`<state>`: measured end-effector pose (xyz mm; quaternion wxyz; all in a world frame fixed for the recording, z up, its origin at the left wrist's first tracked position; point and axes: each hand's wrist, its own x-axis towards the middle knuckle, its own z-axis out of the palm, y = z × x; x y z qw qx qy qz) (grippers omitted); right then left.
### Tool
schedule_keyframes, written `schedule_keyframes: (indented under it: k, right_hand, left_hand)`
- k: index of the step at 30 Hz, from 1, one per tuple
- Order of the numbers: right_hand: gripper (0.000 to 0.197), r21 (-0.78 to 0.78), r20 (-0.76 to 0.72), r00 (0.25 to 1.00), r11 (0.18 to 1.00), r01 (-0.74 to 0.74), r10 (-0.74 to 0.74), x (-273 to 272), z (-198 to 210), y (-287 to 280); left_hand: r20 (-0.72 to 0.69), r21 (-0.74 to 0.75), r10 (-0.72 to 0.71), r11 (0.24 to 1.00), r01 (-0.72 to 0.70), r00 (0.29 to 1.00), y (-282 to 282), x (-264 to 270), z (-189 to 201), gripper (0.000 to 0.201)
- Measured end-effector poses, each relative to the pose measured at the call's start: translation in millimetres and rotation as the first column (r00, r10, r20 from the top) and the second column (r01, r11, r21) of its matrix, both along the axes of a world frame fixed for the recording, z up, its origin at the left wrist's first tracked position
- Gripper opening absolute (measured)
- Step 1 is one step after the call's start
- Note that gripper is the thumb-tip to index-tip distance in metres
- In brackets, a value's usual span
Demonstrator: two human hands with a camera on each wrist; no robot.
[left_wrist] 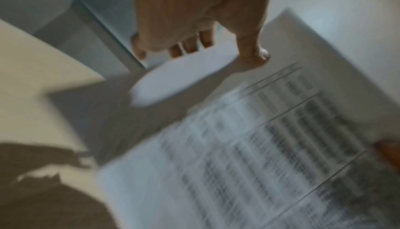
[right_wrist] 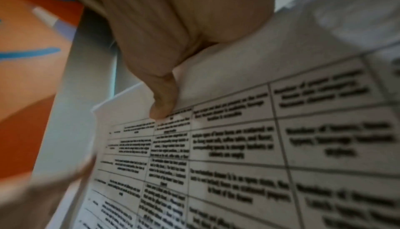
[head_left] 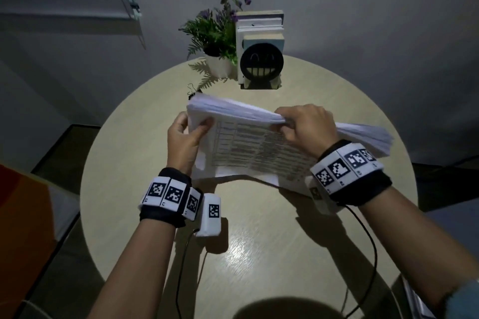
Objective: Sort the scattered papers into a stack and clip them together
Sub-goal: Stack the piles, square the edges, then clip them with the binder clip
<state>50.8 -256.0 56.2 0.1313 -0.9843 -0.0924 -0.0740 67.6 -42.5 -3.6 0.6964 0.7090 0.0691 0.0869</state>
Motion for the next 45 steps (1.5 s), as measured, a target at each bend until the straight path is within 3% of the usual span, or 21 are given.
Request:
schedule_keyframes:
  k: [2, 4, 6, 8, 9, 10, 14, 17, 20, 23, 26, 28, 30, 32, 34, 36, 38, 40, 42, 43, 45]
  right_hand:
    - [0.013, 0.192, 0.018, 0.999, 0.981, 0.035, -0.040, 0.8, 10.8, -7.7]
    - [0.012, 0.494, -0.017, 0.998, 0.867, 0.066, -0.067, 2.6, 15.6, -16.5]
    - [0.014, 0.750, -0.060, 0.993, 0.652, 0.115, -0.105, 3.1, 11.0, -24.1]
    - [0.012, 0.866, -0.176, 0.978, 0.455, 0.209, -0.114, 3.5, -2.7, -27.8]
    - [0.002, 0.893, -0.235, 0.968, 0.373, 0.252, -0.090, 5.4, -17.0, -30.0]
    - [0.011, 0.881, -0.300, 0.949, 0.353, 0.316, -0.100, 3.2, -30.2, -28.3]
    - [0.027, 0.633, -0.538, 0.803, 0.506, 0.586, -0.257, -12.4, -103.3, -24.7]
    - [0.019, 0.457, -0.670, 0.660, 0.511, 0.728, -0.340, -25.8, -147.2, -21.2]
    - [0.026, 0.439, -0.660, 0.648, 0.506, 0.743, -0.379, -26.2, -159.1, -23.4]
    - [0.026, 0.439, -0.667, 0.632, 0.478, 0.761, -0.394, -16.9, -156.5, -30.1]
    - [0.027, 0.394, -0.626, 0.660, 0.561, 0.728, -0.416, -12.5, -153.1, -32.4]
    - [0.034, 0.324, -0.545, 0.713, 0.673, 0.665, -0.442, -14.0, -148.9, -28.6]
    - [0.038, 0.273, -0.388, 0.804, 0.777, 0.568, -0.451, -17.3, -144.1, -23.9]
    - [0.029, 0.279, -0.170, 0.883, 0.838, 0.468, -0.437, -18.5, -140.0, -19.9]
    - [0.018, 0.292, -0.003, 0.915, 0.875, 0.386, -0.403, -17.4, -140.2, -18.9]
    - [0.018, 0.275, 0.091, 0.939, 0.914, 0.297, -0.332, -16.2, -142.6, -19.0]
    - [0.025, 0.226, 0.114, 0.961, 0.949, 0.221, -0.251, -17.7, -145.2, -17.8]
    - [0.028, 0.192, 0.112, 0.981, 0.972, 0.135, -0.158, -21.3, -147.8, -14.3]
    - [0.024, 0.296, 0.039, 0.991, 0.948, 0.114, -0.132, -20.9, -146.9, -12.3]
    - [0.022, 0.398, -0.038, 0.988, 0.904, 0.153, -0.150, -18.7, -145.2, -12.8]
    - [0.022, 0.583, -0.234, 0.954, 0.758, 0.292, -0.187, -12.9, -142.7, -15.6]
  left_hand:
    - [-0.091, 0.050, 0.167, 0.985, -0.163, 0.982, 6.0, 1.8, -10.7, 0.053]
    - [-0.248, 0.053, 0.295, 0.955, -0.291, 0.923, 5.5, -1.6, -16.0, 0.074]
    - [-0.327, -0.101, 0.174, 0.971, -0.217, 0.929, 1.0, -6.6, -17.2, 0.073]
    - [-0.297, -0.208, -0.039, 0.978, -0.025, 0.954, -5.6, -7.3, -15.2, 0.060]
    - [-0.297, -0.166, -0.090, 0.985, 0.041, 0.951, -10.9, -8.7, -13.2, 0.059]
    - [-0.335, -0.071, -0.089, 0.995, 0.069, 0.938, -15.5, -10.7, -12.2, 0.062]
    - [-0.478, 0.173, -0.016, 0.979, 0.112, 0.878, -21.9, -22.1, -53.5, 0.043]
    - [-0.636, 0.251, 0.011, 0.948, 0.193, 0.772, -17.8, -37.0, -99.8, 0.046]
    - [-0.703, 0.272, 0.009, 0.927, 0.258, 0.711, -9.6, -34.7, -118.9, 0.050]
    - [-0.674, 0.255, -0.027, 0.930, 0.267, 0.738, -5.4, -32.5, -110.7, 0.042]
    - [-0.673, 0.260, -0.048, 0.919, 0.297, 0.738, -5.8, -34.7, -108.7, 0.047]
    - [-0.675, 0.268, -0.057, 0.910, 0.316, 0.736, -7.0, -35.4, -109.8, 0.047]
    - [-0.681, 0.258, -0.056, 0.915, 0.311, 0.730, -8.0, -37.1, -105.5, 0.049]
    - [-0.685, 0.245, -0.038, 0.928, 0.280, 0.727, -8.4, -38.8, -103.1, 0.052]
    - [-0.659, 0.284, -0.013, 0.922, 0.264, 0.752, -13.3, -40.6, -98.7, 0.063]
    - [-0.598, 0.503, 0.075, 0.810, 0.301, 0.798, -20.5, -40.8, -87.7, 0.083]
    - [-0.539, 0.701, 0.116, 0.611, 0.368, 0.834, -27.6, -39.5, -79.7, 0.090]
    - [-0.508, 0.777, 0.078, 0.471, 0.417, 0.858, -34.9, -38.2, -72.7, 0.088]
    - [-0.486, 0.805, -0.015, 0.381, 0.454, 0.874, -45.5, -35.9, -71.7, 0.078]
    - [-0.500, 0.780, -0.075, 0.394, 0.486, 0.863, -50.9, -34.6, -70.3, 0.072]
    - [-0.579, 0.548, -0.231, 0.599, 0.583, 0.782, -63.3, -31.9, -64.5, 0.068]
